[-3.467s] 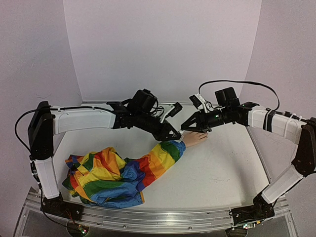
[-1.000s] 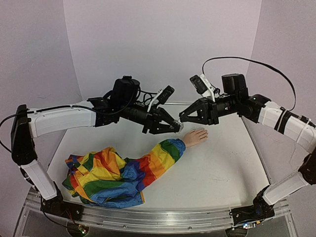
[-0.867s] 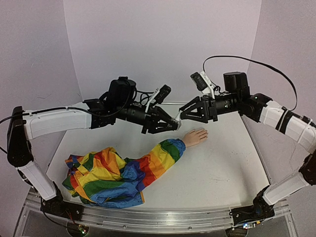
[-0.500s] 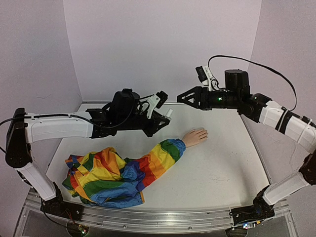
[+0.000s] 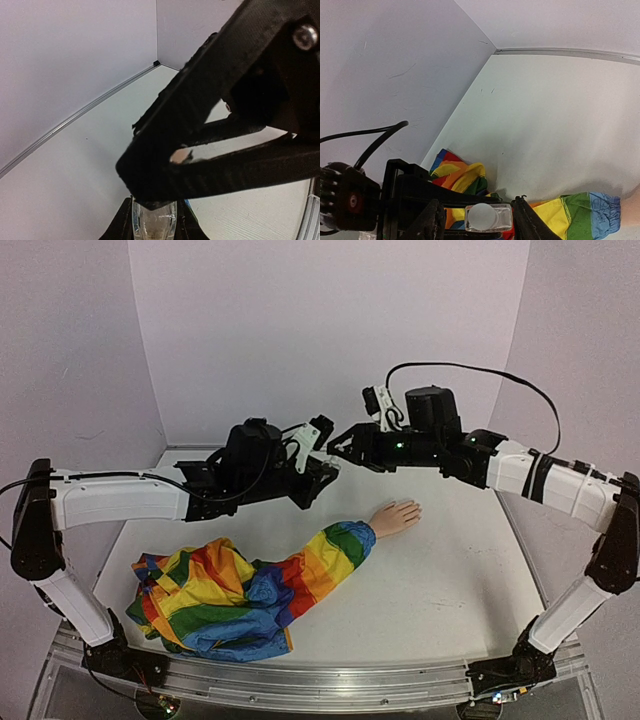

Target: Paint the nails

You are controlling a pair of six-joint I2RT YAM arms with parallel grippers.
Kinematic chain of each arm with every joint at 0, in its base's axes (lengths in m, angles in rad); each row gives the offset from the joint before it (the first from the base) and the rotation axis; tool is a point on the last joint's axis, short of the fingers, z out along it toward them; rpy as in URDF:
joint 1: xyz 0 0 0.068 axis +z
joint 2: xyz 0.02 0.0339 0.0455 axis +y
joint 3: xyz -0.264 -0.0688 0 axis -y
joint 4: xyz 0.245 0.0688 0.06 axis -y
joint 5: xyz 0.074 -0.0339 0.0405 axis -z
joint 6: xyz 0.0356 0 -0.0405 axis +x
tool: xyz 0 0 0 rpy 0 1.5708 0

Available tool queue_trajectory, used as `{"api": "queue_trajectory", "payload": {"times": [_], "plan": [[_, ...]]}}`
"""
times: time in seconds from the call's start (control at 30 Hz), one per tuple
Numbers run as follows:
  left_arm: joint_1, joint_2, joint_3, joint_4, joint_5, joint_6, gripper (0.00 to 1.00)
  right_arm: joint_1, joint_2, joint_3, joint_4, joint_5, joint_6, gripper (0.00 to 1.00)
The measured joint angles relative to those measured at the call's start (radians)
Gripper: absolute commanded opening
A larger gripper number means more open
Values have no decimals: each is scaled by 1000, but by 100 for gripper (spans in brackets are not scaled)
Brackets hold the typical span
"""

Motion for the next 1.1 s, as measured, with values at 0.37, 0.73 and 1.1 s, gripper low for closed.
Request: {"api": "queue_trajectory", "payload": {"times": [0.37, 0.73, 1.1], "plan": [[12, -9, -5, -1, 66, -5, 0, 3, 33, 11, 3, -42, -70, 0], [177, -50, -26, 111, 1066, -267, 0, -43, -15, 10, 30, -747, -394, 0], [115, -87, -124, 192, 639, -185, 0, 0, -171, -61, -11, -326, -356, 76]]}}
